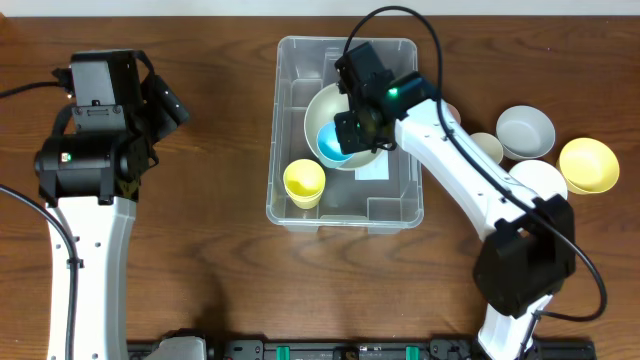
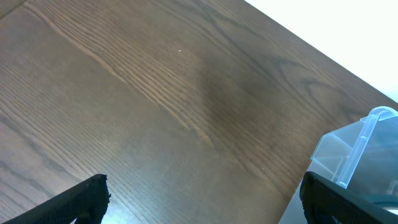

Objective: Pack container
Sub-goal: 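Lift the blue cup and carry it left into the bin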

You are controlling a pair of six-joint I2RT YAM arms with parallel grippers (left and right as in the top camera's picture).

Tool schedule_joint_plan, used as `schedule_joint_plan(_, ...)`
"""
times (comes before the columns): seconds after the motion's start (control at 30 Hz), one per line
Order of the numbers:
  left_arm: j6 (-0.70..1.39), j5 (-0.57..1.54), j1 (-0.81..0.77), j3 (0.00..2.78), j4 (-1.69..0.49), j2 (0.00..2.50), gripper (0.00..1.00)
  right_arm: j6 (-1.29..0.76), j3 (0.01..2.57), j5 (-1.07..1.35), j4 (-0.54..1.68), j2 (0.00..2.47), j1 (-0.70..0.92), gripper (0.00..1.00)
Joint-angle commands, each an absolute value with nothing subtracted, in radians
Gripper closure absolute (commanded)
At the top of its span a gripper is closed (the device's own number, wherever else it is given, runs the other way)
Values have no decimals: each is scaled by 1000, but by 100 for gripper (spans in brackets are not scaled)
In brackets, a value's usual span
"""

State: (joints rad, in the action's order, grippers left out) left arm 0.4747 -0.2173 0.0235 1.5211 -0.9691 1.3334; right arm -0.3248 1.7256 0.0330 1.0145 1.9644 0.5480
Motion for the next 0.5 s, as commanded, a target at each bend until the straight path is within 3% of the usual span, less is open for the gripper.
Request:
schedule_joint_plan(0.0, 476, -233, 27, 1533, -971, 1338, 2, -318, 1741, 23, 1011, 1982, 558, 99)
schedule_joint_plan(0.47, 477, -233, 27, 1533, -971, 1338, 2, -298, 1774, 17, 1022, 1980, 553, 99)
